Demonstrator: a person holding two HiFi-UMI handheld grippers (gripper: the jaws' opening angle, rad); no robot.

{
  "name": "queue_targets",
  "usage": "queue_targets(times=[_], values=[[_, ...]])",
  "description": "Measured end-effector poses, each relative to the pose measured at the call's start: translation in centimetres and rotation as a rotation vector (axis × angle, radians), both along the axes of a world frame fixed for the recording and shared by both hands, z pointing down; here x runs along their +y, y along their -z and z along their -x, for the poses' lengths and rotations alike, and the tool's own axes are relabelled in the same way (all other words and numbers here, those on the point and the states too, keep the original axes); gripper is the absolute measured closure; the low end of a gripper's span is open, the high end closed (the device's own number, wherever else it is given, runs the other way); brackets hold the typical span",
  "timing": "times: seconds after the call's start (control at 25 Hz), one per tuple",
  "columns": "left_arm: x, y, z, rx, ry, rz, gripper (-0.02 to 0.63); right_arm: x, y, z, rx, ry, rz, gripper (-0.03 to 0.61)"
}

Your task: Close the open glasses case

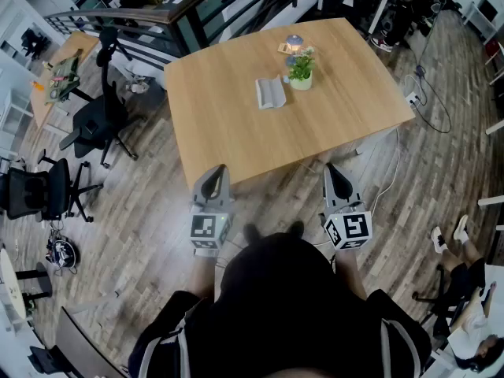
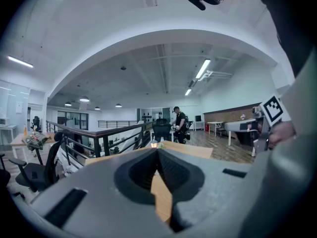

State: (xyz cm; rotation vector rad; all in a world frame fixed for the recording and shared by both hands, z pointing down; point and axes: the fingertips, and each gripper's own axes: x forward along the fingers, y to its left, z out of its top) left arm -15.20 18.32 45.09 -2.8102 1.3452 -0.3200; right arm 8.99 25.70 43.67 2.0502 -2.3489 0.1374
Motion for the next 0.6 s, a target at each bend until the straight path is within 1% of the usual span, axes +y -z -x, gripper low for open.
queue_targets(times=[0.12,0.28,0.48,0.6], values=[[-0.1,-0.5,-0.3,0.001,0.007,0.016,0.615,0.1,-0.1,-0.5,0.006,-0.011,0.001,0.565],[-0.1,-0.6,-0.6,-0.027,-0.006,0.013,0.615,-0.1,-0.1,-0.6,0.005,-0.012,0.002,0.565],[-0.2,-0.7,-1.4,-0.033,-0.011,0.009,0.615,0.0,-0.1,-1.5,-0.031,-0.026,-0.014,0.565],[-0.4,-0.8,-2.1,-0.042,-0.018,0.013,0.615,0.1,-0.5,-2.1,-0.023,-0.024,-0.005,0.565]])
